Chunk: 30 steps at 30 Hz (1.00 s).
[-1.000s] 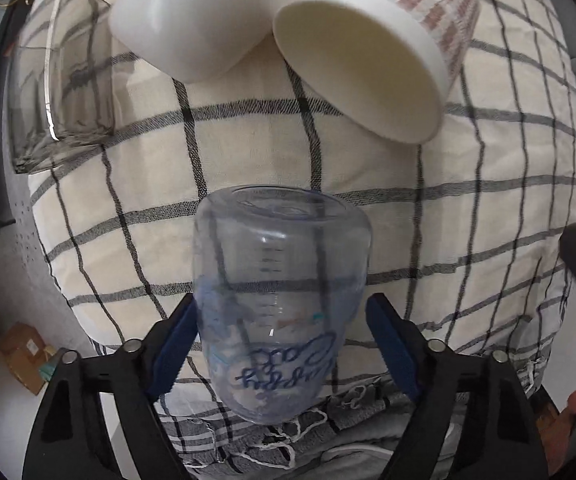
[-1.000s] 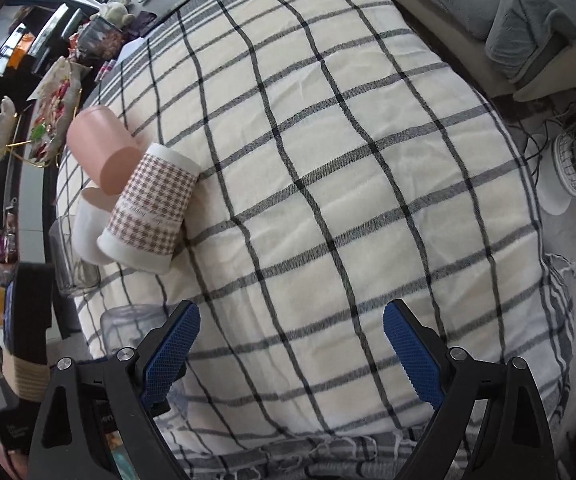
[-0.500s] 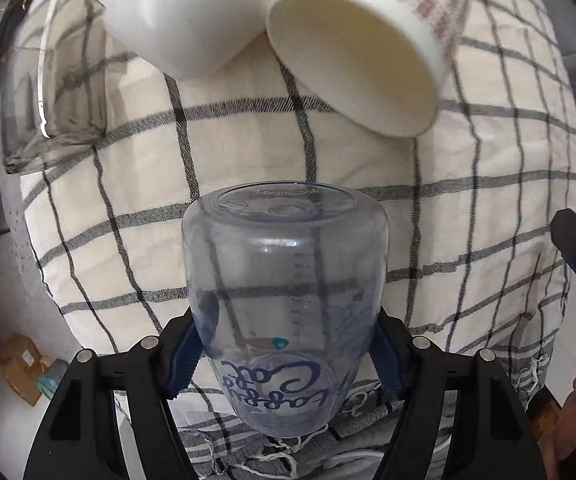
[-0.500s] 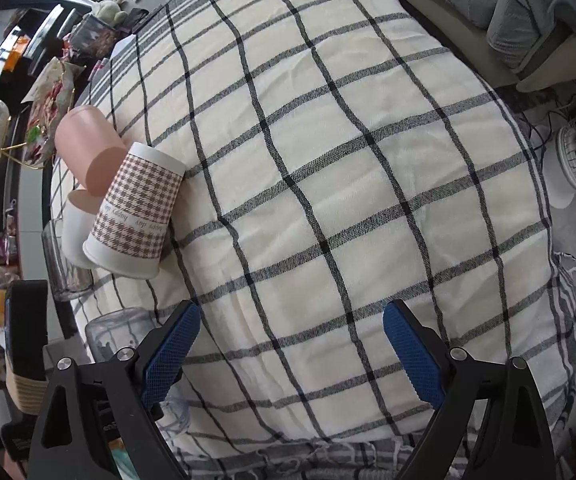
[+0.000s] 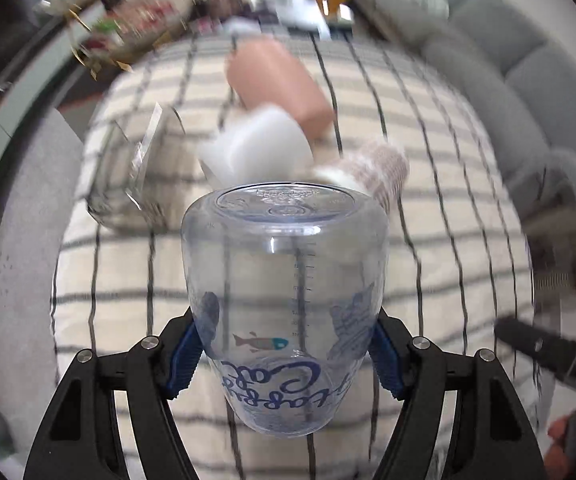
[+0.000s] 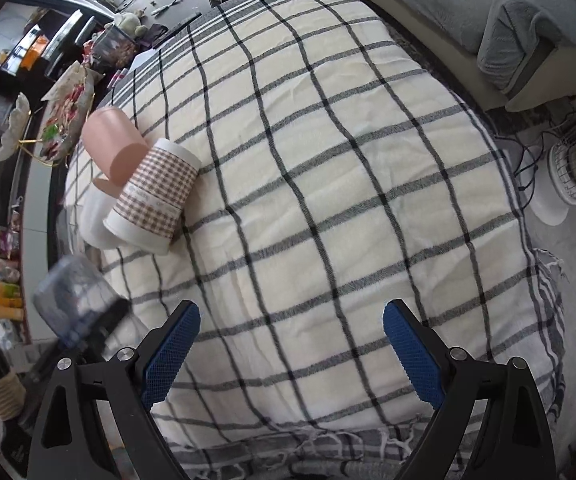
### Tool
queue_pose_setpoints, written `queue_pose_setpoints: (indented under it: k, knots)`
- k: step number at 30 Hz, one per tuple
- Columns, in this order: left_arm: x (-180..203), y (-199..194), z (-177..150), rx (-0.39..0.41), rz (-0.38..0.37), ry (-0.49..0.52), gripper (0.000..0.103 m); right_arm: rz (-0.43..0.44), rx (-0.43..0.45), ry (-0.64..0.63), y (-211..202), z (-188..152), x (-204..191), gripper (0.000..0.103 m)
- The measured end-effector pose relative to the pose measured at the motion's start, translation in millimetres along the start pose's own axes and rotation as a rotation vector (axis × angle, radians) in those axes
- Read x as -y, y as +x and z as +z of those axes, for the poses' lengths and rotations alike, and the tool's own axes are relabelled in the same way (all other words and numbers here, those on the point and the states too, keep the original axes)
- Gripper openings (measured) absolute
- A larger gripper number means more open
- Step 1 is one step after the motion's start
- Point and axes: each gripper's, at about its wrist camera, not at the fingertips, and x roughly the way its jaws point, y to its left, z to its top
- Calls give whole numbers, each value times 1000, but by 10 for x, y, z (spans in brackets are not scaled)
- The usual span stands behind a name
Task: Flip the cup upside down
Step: 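Lower the inverted clear cup onto the tablecloth and open the right gripper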
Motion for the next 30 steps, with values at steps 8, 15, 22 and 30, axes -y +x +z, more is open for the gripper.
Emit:
queue_pose_setpoints:
  k: [8, 15, 22, 30]
  knots:
    - [-103, -26, -123, 417, 14, -32, 72, -56, 51, -40, 83, -198, 45, 93]
    - [-90, 210, -127, 507, 2, -37, 72, -71, 56, -51, 155, -306, 88, 93]
    - [2, 332, -192, 499, 18, -30, 72, -81, 69, -55, 105, -368, 80, 93]
    - [4, 231, -234, 517, 15, -28, 87, -72, 83, -62, 45, -377, 53, 93]
